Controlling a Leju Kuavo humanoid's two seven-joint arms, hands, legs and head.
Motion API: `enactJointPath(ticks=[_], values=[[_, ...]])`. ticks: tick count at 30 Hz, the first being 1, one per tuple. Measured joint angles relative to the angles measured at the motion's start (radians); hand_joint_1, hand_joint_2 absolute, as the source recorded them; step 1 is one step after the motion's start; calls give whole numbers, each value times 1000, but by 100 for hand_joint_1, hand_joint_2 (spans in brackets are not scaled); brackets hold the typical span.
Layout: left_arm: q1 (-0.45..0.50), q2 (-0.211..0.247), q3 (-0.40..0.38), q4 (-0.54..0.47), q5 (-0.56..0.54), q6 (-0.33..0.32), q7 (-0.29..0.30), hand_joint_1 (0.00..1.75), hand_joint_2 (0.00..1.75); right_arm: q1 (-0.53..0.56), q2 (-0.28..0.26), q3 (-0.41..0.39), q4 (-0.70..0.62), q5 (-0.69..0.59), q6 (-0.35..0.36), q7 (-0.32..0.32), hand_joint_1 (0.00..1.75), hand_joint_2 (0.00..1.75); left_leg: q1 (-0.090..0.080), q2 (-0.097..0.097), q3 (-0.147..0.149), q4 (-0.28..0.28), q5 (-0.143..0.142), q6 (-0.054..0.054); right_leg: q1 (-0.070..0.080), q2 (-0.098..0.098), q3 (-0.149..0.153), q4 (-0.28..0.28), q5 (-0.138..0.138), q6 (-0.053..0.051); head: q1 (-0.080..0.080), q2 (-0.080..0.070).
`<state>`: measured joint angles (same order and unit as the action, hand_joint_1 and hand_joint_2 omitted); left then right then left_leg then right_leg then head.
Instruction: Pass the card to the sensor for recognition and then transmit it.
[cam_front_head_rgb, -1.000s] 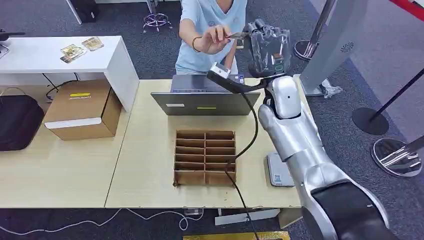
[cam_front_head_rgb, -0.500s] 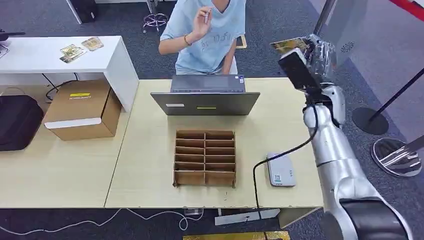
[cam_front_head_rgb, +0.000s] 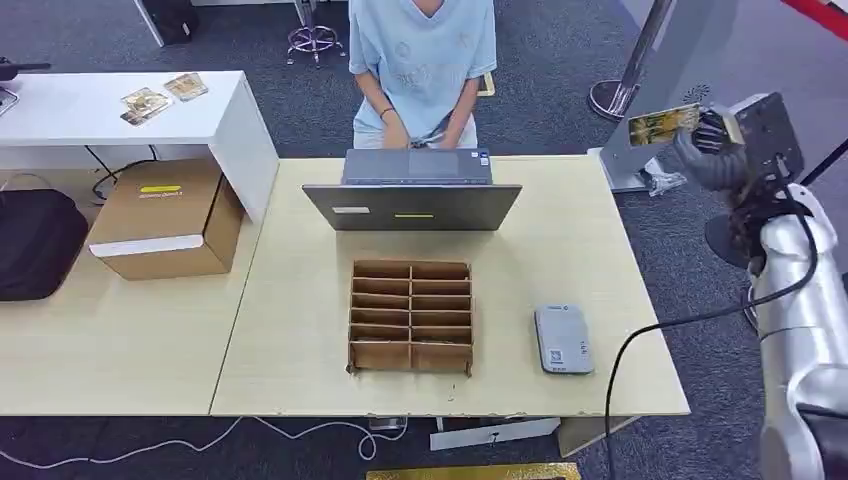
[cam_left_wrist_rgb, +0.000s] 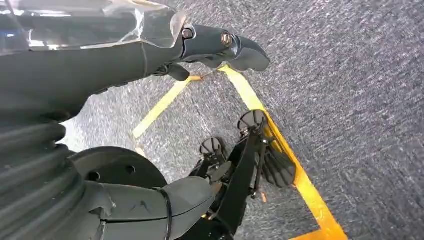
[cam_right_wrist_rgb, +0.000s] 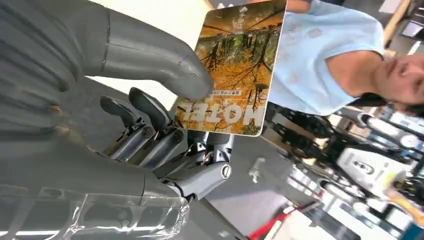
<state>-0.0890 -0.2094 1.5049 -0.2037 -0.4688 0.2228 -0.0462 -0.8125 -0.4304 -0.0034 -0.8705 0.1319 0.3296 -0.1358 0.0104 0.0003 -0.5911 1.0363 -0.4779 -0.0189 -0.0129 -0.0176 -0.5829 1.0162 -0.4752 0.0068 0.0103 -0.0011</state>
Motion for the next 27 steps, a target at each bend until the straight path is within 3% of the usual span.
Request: enactJointPath(ticks=[5, 13, 20, 27], values=[[0, -10, 15, 0, 32, 14, -16, 0, 175, 42, -90, 40, -1, -129, 56, 38, 175, 175, 0, 0, 0, 0, 0, 0, 0, 0, 0, 0, 0, 0, 0, 0], [1, -23, 34, 0, 88, 23, -28, 0, 175, 260, -243, 93, -173, -429, 75, 184, 175, 175, 0, -2, -1, 0, -2, 2, 0, -1, 0, 0, -1, 1, 0, 0], [2, -23, 36, 0, 95, 27, -26, 0, 175, 497, -307, 104, -390, -456, 34, 227, 175, 175, 0, -2, 0, 0, -2, 2, 0, -1, 0, -1, -2, 3, 0, 0], [6, -25, 37, 0, 97, 31, -26, 0, 175, 665, -323, 106, -511, -428, 16, 246, 175, 175, 0, -1, -1, 0, -2, 3, 0, -1, 0, -1, -3, 3, 0, 0]])
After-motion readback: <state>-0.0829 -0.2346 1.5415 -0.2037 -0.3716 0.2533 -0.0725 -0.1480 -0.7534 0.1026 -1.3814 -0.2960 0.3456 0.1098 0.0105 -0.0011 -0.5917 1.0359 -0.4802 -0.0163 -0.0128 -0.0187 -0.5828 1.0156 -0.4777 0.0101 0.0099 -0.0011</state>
